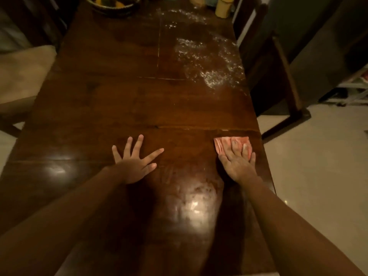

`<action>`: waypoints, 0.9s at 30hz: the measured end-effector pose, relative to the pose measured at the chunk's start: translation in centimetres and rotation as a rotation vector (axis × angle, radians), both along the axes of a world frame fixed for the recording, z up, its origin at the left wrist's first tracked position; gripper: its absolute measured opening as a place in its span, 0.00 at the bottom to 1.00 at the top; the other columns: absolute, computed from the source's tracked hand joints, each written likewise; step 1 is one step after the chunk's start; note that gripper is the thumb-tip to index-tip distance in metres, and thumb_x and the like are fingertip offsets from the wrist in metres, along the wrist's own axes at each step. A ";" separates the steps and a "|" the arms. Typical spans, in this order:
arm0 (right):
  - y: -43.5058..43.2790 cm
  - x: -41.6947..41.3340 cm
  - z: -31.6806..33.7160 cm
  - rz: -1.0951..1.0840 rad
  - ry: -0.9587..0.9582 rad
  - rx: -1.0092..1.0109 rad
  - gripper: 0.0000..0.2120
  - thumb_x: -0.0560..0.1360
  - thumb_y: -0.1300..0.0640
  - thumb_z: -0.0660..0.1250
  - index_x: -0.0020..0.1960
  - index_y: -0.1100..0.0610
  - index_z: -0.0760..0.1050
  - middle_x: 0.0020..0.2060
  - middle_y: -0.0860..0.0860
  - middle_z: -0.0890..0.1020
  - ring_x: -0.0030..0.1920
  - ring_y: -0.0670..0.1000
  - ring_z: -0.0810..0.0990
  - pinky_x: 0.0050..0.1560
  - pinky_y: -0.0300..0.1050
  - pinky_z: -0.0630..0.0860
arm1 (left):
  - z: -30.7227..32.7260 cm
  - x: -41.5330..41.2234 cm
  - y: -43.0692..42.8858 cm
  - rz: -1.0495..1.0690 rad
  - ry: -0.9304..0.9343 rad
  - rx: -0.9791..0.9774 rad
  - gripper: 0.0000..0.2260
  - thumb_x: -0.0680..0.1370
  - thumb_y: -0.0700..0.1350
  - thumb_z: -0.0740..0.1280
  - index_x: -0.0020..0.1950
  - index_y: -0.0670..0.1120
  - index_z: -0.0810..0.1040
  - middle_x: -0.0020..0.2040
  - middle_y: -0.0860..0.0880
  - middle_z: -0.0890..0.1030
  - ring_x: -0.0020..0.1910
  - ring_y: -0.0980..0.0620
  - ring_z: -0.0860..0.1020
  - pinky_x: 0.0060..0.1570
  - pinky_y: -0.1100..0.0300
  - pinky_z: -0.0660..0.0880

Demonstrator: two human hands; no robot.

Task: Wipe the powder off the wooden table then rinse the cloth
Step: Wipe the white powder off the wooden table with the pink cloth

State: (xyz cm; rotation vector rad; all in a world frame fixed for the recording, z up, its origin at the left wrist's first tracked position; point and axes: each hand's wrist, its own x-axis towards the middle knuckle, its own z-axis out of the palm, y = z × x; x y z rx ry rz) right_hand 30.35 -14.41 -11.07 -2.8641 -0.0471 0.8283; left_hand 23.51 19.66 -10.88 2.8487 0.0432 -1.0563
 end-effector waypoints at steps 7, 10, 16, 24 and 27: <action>7.8 14.8 -0.8 0.254 0.008 0.023 0.28 0.83 0.36 0.41 0.79 0.36 0.34 0.80 0.44 0.34 0.79 0.60 0.31 0.77 0.64 0.32 | 0.0 4.3 -2.2 0.094 0.088 -0.074 0.24 0.78 0.70 0.45 0.65 0.80 0.30 0.70 0.50 0.17 0.71 0.37 0.22 0.63 0.24 0.33; 11.7 18.3 -0.8 0.373 -0.015 0.049 0.27 0.84 0.38 0.42 0.80 0.37 0.35 0.81 0.45 0.35 0.79 0.60 0.31 0.77 0.64 0.32 | -0.2 4.1 -2.1 0.111 0.078 -0.090 0.25 0.77 0.72 0.46 0.64 0.81 0.30 0.68 0.52 0.16 0.69 0.40 0.21 0.63 0.24 0.33; 12.6 15.5 -1.7 1.009 -0.171 0.205 0.27 0.81 0.40 0.42 0.80 0.35 0.42 0.82 0.42 0.43 0.81 0.54 0.39 0.77 0.57 0.31 | -1.3 4.1 -2.1 0.204 0.016 -0.087 0.32 0.73 0.75 0.48 0.65 0.77 0.25 0.67 0.58 0.16 0.67 0.48 0.20 0.64 0.26 0.31; -1.7 13.6 -1.5 0.590 -0.253 0.268 0.29 0.80 0.44 0.50 0.79 0.31 0.47 0.80 0.34 0.51 0.82 0.48 0.45 0.80 0.58 0.42 | -1.7 3.7 -7.5 0.653 -0.118 -0.045 0.35 0.83 0.56 0.55 0.69 0.71 0.26 0.73 0.56 0.22 0.76 0.47 0.29 0.71 0.34 0.33; -3.6 14.9 -0.4 0.577 -0.188 0.188 0.28 0.84 0.44 0.51 0.80 0.33 0.42 0.81 0.37 0.48 0.81 0.52 0.45 0.79 0.62 0.47 | -2.0 3.5 -14.0 0.955 -0.303 -0.004 0.28 0.83 0.57 0.50 0.75 0.69 0.35 0.80 0.53 0.36 0.79 0.47 0.39 0.73 0.34 0.37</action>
